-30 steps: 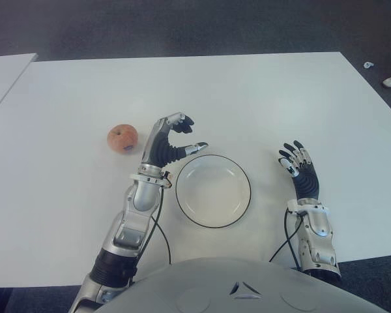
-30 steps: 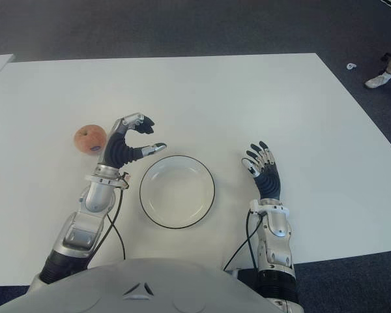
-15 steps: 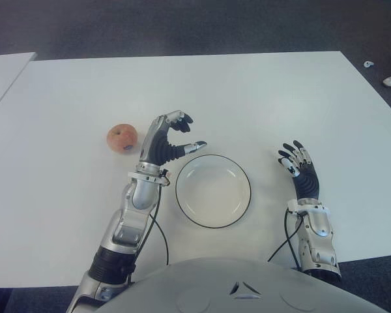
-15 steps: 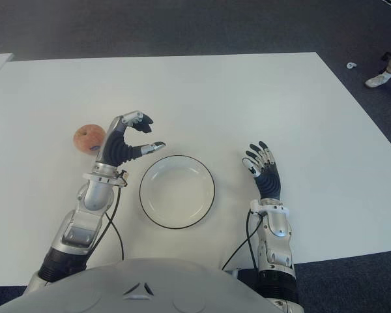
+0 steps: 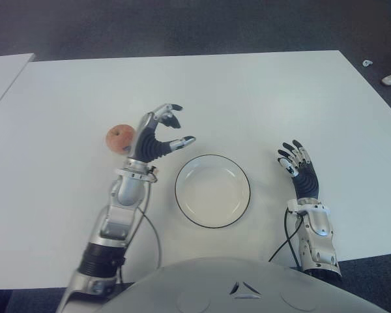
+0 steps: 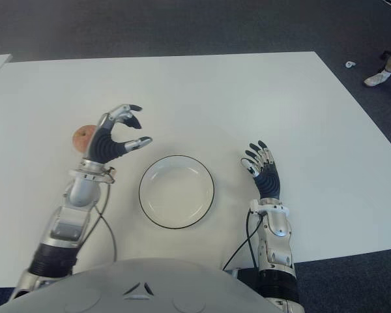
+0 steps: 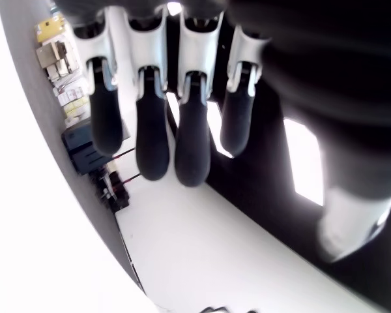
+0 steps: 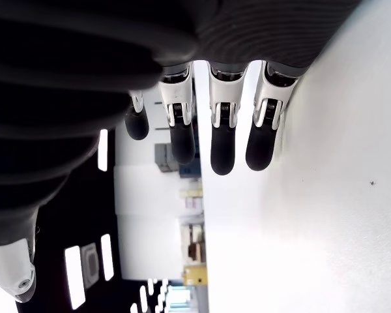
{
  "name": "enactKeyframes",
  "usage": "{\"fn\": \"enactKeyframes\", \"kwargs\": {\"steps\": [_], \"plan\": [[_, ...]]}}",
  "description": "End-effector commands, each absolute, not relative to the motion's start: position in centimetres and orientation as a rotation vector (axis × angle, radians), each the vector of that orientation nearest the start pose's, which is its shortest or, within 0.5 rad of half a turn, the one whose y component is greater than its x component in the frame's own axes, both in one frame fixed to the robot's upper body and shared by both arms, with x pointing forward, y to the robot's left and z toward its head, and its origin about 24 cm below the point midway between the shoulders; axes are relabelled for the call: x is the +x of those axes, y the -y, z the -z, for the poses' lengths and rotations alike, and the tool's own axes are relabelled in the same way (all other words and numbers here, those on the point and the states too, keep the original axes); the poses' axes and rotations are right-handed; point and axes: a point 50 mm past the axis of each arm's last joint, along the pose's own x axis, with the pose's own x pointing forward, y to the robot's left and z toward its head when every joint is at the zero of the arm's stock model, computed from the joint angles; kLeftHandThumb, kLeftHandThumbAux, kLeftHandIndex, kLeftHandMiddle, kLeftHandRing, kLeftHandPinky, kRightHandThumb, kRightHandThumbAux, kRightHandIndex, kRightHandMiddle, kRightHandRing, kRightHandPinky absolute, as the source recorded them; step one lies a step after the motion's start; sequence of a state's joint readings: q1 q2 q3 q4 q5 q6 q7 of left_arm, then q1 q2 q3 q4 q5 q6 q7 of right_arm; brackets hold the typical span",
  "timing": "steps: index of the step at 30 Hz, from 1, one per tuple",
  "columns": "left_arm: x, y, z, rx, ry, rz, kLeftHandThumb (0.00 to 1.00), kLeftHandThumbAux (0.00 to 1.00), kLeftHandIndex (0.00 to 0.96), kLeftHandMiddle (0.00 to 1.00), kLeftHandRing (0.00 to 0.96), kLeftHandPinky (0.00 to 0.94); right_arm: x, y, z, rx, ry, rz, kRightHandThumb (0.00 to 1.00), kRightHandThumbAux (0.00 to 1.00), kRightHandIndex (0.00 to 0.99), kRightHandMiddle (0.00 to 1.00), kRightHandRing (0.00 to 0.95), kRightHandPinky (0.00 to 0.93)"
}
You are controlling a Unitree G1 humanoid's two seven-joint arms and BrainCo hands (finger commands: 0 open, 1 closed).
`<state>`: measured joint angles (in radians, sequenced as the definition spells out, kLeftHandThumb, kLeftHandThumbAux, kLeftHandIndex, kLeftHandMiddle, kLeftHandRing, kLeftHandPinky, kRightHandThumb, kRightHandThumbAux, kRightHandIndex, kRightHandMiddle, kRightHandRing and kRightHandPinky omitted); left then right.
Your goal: Put the apples into the plate.
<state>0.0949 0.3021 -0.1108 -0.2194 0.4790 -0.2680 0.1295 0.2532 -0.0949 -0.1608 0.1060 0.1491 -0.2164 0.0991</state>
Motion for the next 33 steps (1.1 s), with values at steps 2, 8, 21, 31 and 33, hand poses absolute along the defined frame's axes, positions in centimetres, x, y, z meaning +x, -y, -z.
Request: {"fn": "enactKeyframes", "kwargs": {"steps": [2, 8, 21, 31, 33], "plan": [[22.7, -18.5, -10.2, 1.149, 0.470, 0.066, 0.332, 0.318, 0.181, 0.165, 0.117, 0.068, 15.8, 21.8, 4.8, 0.067, -0.349, 0.178, 0.313, 0.596, 0.078, 0.188, 0.213, 0.256], [23.1, -19.3, -10.5, 1.389, 0.438, 0.087, 0.299, 0.227, 0.116, 0.048, 0.013, 0.007, 16.0, 21.9, 4.9, 0.080, -0.347, 0.180, 0.326, 0.596, 0.083, 0.191, 0.215, 0.249], [24.1, -21.1, -9.7, 1.587, 0.372, 0.145, 0.275, 0.141, 0.029, 0.000, 0.000, 0.000, 16.1, 22.1, 5.0, 0.069, -0.361, 0.170, 0.315, 0.615, 0.057, 0.161, 0.193, 0.230], [24.8, -21.7, -9.2, 1.649, 0.344, 0.146, 0.266, 0.113, 0.001, 0.000, 0.000, 0.000, 16.2, 22.7, 5.2, 0.057, -0.370, 0.164, 0.303, 0.652, 0.039, 0.147, 0.194, 0.230], [24.9, -21.8, -9.2, 1.654, 0.340, 0.145, 0.264, 0.109, 0.000, 0.000, 0.000, 0.000, 16.2, 22.7, 5.3, 0.056, -0.370, 0.163, 0.301, 0.660, 0.034, 0.143, 0.190, 0.224]]}}
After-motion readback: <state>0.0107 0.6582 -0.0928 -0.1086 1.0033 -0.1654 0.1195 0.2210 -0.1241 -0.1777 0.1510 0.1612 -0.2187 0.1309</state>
